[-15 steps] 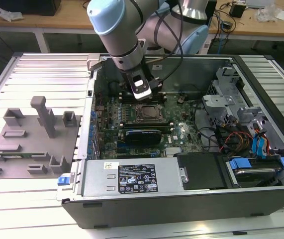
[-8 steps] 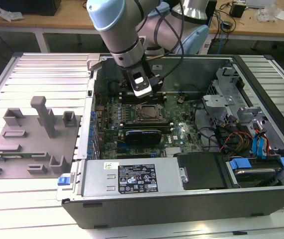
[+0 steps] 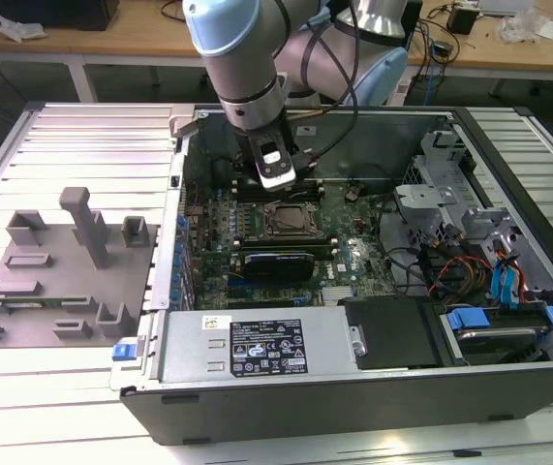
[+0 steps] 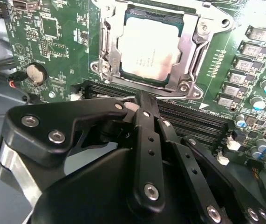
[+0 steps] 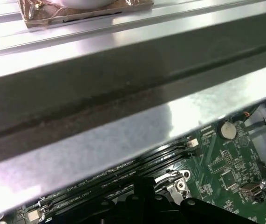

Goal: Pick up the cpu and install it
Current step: 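Install the first cpu locking lever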

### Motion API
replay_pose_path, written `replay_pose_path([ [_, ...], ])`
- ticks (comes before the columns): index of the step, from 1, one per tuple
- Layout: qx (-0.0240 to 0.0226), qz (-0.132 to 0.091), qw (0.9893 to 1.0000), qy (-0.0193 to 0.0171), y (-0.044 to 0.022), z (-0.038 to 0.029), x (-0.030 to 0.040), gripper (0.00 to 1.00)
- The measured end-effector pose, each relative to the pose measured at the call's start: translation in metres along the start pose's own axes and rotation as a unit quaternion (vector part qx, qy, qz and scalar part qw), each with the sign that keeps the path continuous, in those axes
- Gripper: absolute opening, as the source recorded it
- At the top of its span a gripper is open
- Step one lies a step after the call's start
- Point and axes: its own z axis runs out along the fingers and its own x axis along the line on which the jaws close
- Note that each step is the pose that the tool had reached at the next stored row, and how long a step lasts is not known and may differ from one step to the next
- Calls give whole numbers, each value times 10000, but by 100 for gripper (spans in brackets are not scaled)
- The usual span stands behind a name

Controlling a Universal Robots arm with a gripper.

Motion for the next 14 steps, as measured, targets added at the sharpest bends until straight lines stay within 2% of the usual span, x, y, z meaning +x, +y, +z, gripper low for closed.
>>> replay_pose_path([
  [3,-63,-262,9996,60,13,12,-33,11],
  [6,-74,-335,9994,97,31,29,-88,11],
  [13,-74,-335,9994,100,79,44,-78,11],
  [14,-29,-350,9993,86,64,42,-84,11],
])
